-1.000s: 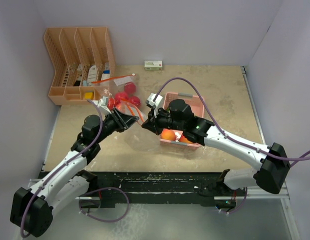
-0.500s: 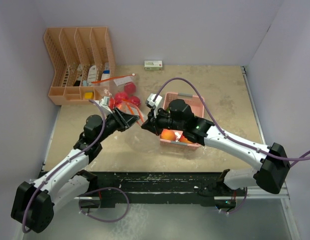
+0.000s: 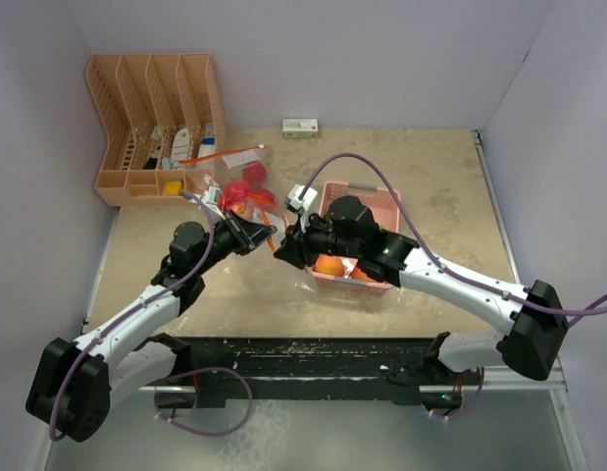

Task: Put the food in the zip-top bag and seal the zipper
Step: Open the zipper of the food storage bag.

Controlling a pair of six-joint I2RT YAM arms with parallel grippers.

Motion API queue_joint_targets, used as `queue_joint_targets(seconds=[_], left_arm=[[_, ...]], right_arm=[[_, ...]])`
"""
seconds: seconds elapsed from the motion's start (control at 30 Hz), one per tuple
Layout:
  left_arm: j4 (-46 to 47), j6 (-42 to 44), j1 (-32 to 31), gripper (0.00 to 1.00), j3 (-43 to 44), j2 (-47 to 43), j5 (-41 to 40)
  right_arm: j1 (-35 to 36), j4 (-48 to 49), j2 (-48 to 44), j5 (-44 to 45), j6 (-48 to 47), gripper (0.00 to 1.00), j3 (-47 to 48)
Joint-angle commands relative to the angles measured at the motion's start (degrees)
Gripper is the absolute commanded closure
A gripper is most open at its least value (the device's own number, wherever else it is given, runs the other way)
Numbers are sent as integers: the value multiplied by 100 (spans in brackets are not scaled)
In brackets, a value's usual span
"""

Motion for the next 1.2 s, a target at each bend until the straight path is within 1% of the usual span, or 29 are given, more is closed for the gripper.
queue_joint_targets(seconds=[0.0,0.07,0.1,0.17,0.3,0.43,0.53,0.77,0.93,1.07,1.17], left_arm=[[-31,454,-2,100,246,-195,244],[-363,688,6,100,428,-295,389],[-528,806,0,100,516,-340,481],[-848,1012,1,100,698,-423,676],[-1304,1265,4,100,956,-598,946],[-1520,1392,4,100,1084,-725,980],[-1660,1540,0,100,1184,-667,996],[-1783,1773,1,100,1430,-335,1234],[-2001,1961,-5,100,1561,-270,1223],[-2008,1980,-10,100,1602,-285,1245],[-2009,2005,-42,100,1622,-313,1253]], right_arm=[[33,-136,-371,1308,384,49,259],[34,-198,-501,2003,547,34,307],[26,-218,-536,2228,586,28,332],[24,-241,-527,2422,612,24,395],[8,-387,-231,2493,682,24,621],[7,-469,3,2228,726,24,746],[7,-370,-10,1940,758,25,700],[7,-281,-36,1803,872,26,672],[7,-94,-83,1913,1086,26,637],[7,-120,176,2053,1242,28,793],[7,-151,332,2174,1360,31,872]])
